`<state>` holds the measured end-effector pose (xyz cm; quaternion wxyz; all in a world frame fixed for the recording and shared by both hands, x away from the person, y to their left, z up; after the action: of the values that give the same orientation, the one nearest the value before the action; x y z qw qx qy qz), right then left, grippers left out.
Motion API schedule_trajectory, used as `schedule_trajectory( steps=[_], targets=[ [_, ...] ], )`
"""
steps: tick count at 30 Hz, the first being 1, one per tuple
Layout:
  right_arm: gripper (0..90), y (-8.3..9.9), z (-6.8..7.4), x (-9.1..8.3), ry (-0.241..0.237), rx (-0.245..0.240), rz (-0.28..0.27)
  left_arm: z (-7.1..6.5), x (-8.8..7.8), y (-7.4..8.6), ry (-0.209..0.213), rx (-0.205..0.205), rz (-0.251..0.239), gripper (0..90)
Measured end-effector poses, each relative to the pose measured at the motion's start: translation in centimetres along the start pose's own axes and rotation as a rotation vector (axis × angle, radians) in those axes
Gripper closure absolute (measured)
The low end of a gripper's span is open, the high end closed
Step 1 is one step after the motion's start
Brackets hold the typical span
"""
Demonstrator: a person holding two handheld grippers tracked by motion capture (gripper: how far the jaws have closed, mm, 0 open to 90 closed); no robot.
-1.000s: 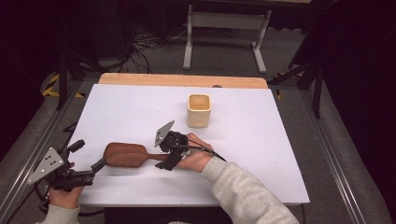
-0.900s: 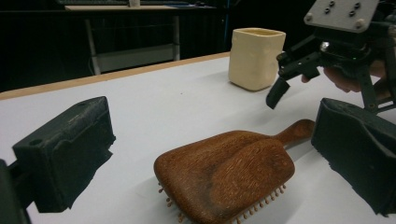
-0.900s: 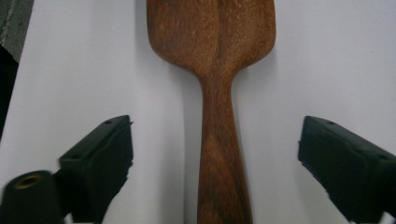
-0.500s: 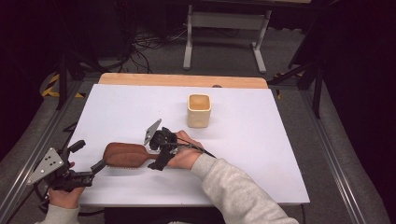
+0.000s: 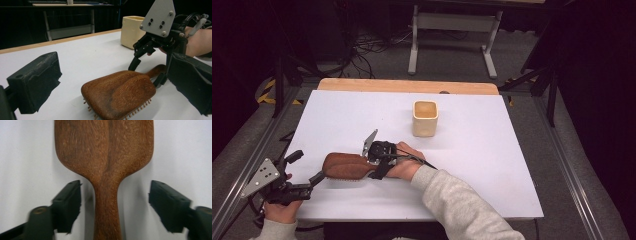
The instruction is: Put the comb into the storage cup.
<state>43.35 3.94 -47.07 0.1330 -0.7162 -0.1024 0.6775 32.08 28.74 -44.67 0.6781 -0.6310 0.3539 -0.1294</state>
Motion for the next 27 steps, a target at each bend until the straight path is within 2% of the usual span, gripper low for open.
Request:
schedule_trajectory(
  steps=[11, 16, 20, 23, 27],
  targets=[
    [69.1, -0.33, 0.39, -0.11, -0.033, -0.001, 0.032, -0.01, 0.04, 0.03, 0.003, -0.001, 0.001, 0.0],
    [71.3, -0.33, 0.37, -0.11, -0.041, 0.004, 0.033, -0.02, 0.09, 0.07, 0.004, -0.002, 0.006, 0.0],
    [72.1, -0.34, 0.5, -0.19, -0.029, -0.005, 0.044, 0.11, 0.1, 0.13, 0.002, -0.004, 0.006, 0.1],
    [72.3, -0.25, 0.45, -0.2, -0.039, 0.009, 0.036, 0.12, 0.07, 0.15, 0.001, -0.009, 0.005, 0.1],
    [72.4, -0.22, 0.49, -0.22, -0.032, 0.003, 0.032, 0.15, 0.06, 0.14, -0.002, -0.008, 0.004, 0.1]
  ],
)
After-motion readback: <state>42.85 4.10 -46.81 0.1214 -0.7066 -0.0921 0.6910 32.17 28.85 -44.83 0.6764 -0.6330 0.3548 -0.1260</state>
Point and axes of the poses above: each handheld gripper's, and its own axes: x roughly forward along the jaws, y roughly out of its underside, z roughly to its left, the point moved 3 cm from there along x, roughly forward along the jaws, and after that the axes turned 9 degrees about z, right-handed, at the moved point
